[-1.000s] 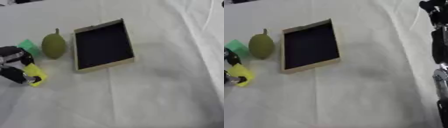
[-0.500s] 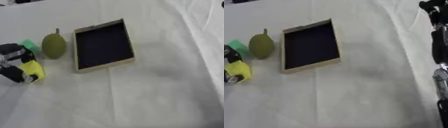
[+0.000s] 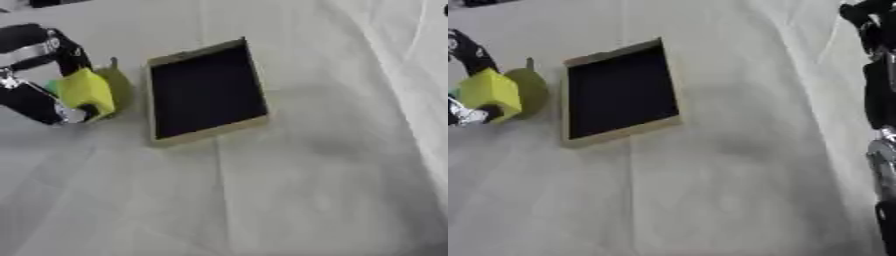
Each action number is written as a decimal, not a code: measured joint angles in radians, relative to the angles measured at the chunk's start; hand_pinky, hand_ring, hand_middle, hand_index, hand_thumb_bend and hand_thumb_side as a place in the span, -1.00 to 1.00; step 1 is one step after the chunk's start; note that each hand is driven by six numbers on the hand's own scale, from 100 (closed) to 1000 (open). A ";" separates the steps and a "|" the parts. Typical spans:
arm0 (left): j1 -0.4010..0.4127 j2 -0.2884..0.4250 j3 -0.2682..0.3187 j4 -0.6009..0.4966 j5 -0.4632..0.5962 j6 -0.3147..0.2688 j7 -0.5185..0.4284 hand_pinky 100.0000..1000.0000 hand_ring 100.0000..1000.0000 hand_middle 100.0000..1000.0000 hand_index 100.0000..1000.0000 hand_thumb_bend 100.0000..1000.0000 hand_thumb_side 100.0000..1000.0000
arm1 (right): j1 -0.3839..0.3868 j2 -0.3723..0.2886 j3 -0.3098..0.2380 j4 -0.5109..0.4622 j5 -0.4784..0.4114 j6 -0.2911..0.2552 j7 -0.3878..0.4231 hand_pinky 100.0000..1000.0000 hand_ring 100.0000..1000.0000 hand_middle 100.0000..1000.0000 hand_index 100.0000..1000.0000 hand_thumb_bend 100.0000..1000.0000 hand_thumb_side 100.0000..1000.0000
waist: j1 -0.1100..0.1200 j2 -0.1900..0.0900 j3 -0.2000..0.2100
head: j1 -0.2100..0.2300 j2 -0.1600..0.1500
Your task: Pick up objects on the table and place them in the box.
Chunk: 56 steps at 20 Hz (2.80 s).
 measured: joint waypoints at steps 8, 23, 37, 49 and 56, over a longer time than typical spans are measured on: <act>-0.154 -0.173 -0.048 0.153 -0.044 -0.032 -0.055 0.65 0.17 -0.12 0.05 -1.00 -0.69 | -0.013 0.000 0.000 0.000 -0.012 -0.001 -0.001 0.76 0.92 0.12 0.59 -1.00 0.18 | 0.000 0.000 -0.024 | 0.019 -0.002; -0.229 -0.381 -0.091 0.412 -0.188 -0.137 -0.081 0.66 0.20 -0.10 0.08 -0.93 -0.64 | -0.042 0.008 0.006 0.000 -0.038 0.009 0.007 0.76 0.92 0.12 0.60 -1.00 0.19 | 0.000 0.001 -0.043 | 0.039 -0.015; -0.228 -0.411 -0.098 0.407 -0.202 -0.156 -0.097 0.87 0.65 0.45 0.76 -0.39 -0.32 | -0.053 0.010 0.006 0.000 -0.047 0.017 0.006 0.76 0.91 0.12 0.59 -1.00 0.19 | 0.000 0.001 -0.042 | 0.037 -0.018; -0.214 -0.370 -0.064 0.305 -0.152 -0.159 -0.144 0.88 0.67 0.46 0.77 -0.22 -0.19 | -0.036 0.008 0.005 0.000 -0.047 0.002 -0.006 0.76 0.90 0.12 0.59 -1.00 0.18 | 0.001 0.000 -0.029 | 0.031 -0.017; -0.151 -0.267 -0.004 0.200 -0.114 -0.144 -0.110 0.87 0.68 0.48 0.77 -0.22 -0.41 | -0.022 -0.001 0.000 0.000 -0.045 -0.003 -0.012 0.75 0.90 0.12 0.58 -1.00 0.18 | 0.001 -0.001 -0.014 | 0.014 -0.017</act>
